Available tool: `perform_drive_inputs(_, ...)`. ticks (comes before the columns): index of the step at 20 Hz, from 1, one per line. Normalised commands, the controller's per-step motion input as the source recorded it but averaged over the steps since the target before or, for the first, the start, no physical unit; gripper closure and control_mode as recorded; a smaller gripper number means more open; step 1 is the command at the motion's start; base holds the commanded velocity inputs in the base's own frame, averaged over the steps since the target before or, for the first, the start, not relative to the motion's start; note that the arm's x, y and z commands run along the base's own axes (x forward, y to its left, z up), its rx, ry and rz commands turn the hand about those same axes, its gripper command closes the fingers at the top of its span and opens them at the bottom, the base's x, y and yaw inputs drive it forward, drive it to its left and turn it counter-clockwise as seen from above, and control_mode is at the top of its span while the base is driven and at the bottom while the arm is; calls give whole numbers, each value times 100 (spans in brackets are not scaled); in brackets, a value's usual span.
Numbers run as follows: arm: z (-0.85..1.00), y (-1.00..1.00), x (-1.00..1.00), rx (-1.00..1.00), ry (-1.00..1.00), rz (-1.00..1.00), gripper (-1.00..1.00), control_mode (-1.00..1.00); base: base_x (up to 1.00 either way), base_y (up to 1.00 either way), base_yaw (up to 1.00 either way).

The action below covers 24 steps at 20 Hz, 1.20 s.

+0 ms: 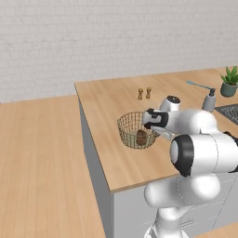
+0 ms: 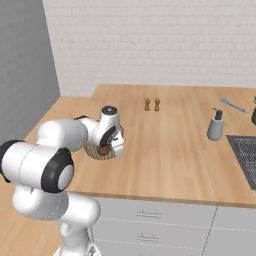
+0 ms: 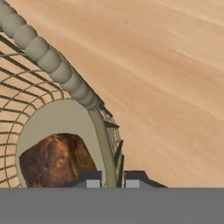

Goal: Open the cabinet, pick up the bread from the cabinet and place it in the basket. Then move the basket to the dining counter.

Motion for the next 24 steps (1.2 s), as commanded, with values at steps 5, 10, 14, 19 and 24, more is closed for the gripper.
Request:
perform_drive_inputs(5, -4, 0, 5, 0, 3, 1, 100, -100, 0, 0, 0)
perform_drive_inputs(10, 0, 3, 8, 0, 2, 0, -100, -100, 0, 0, 0)
perform_drive_inputs(14, 2, 5, 4, 0, 0, 0, -100, -100, 0, 0, 0)
perform_drive_inputs(19, 26, 4, 2, -1, 1, 0, -100, -100, 0, 0, 0)
perform_drive_inputs(24, 100, 15, -45, -11, -18, 13, -100, -100, 0, 0, 0)
